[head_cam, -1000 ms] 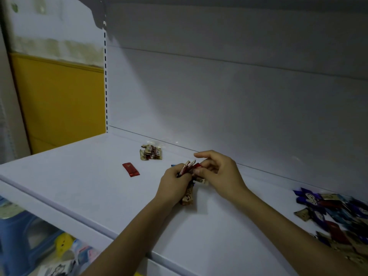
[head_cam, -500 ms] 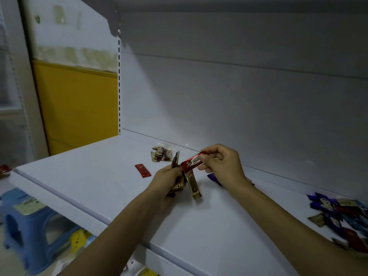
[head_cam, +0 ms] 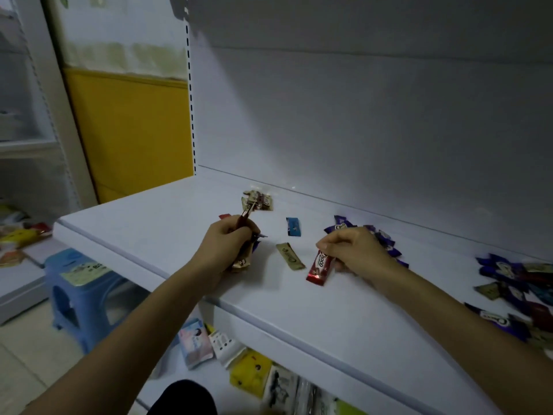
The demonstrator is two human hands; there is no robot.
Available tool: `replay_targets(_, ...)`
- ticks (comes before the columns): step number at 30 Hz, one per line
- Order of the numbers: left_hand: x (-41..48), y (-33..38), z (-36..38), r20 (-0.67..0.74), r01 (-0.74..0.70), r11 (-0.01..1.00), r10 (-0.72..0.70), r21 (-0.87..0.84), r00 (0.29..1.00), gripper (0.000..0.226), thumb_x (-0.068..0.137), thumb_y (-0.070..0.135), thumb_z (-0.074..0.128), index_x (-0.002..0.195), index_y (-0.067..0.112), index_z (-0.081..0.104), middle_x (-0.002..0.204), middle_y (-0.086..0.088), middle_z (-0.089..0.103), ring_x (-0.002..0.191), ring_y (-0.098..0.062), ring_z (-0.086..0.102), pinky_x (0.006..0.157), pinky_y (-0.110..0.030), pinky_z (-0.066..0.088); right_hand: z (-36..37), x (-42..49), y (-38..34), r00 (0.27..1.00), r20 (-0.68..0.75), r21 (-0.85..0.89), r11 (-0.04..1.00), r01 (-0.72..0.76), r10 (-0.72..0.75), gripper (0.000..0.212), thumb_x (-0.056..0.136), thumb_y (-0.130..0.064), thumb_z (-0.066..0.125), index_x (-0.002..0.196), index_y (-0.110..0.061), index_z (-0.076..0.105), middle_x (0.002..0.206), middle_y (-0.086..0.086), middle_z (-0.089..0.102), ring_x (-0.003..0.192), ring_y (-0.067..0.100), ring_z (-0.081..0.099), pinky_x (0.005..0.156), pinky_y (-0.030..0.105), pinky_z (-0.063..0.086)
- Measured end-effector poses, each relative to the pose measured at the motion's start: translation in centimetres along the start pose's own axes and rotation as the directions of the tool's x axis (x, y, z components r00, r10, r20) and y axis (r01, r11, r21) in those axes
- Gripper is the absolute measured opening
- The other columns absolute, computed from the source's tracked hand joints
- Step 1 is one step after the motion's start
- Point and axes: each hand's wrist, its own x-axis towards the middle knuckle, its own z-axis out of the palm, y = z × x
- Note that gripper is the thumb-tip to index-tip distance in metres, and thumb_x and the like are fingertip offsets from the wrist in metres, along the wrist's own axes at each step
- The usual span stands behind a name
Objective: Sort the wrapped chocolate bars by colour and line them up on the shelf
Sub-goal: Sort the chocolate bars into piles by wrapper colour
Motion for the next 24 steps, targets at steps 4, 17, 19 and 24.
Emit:
replay_targets(4,-0.3,-0.5,0.1,0.004,-0.08,0.993,0.08,0.086,0.997,0.033,0.09,0.001,0.048,0.072,0.021,0.068,0.082,-0.014,0.067,0.067,-0.018,0.058,0.058,-0.025,0.046,0.3,0.2,0.4,0.992,0.002,-0.39,0.914,0.115,-0.124,0.008,0.086,-0.029,0.067,0.093,-0.025,0.07,0.094,-0.008,0.066,0.084,0.006,0.061,0.074,0.024,0.051)
replay_targets(17,1.0,-0.1,-3.1,-0.427,-0.086,0.978,-0.004,-0.191,0.904,0.023,0.094,0.005,0.047,0.083,0.016,0.064,0.071,-0.006,0.057,0.062,-0.015,0.051,0.042,-0.015,0.044,7.2,2.9,-5.8,0.952,0.115,-0.725,0.631,0.275,-0.283,0.041,0.089,-0.039,0.052,0.057,-0.013,0.055,0.053,0.001,0.052,0.052,0.021,0.05,0.058,0.029,0.038)
replay_targets(19,1.1,-0.3,-3.4,-0.424,-0.085,0.965,-0.028,-0.247,0.905,0.026,0.094,0.005,0.046,0.081,0.019,0.064,0.077,-0.007,0.06,0.068,-0.017,0.054,0.05,-0.021,0.046,8.4,4.5,-6.7,0.959,0.072,-0.646,0.719,0.255,-0.275,0.032,0.09,-0.032,0.05,0.068,-0.011,0.063,0.065,0.004,0.061,0.06,0.024,0.058,0.054,0.028,0.04)
replay_targets(24,1.1,-0.5,-3.9,-0.388,-0.092,0.93,-0.057,-0.355,0.92,0.028,0.093,0.002,0.046,0.079,0.017,0.065,0.075,-0.007,0.063,0.068,-0.018,0.057,0.055,-0.026,0.044,10.3,8.0,-7.3,0.987,0.083,-0.245,0.958,0.151,-0.135,0.026,0.093,-0.017,0.048,0.072,-0.021,0.062,0.071,0.0,0.064,0.066,0.022,0.07,0.048,0.021,0.048)
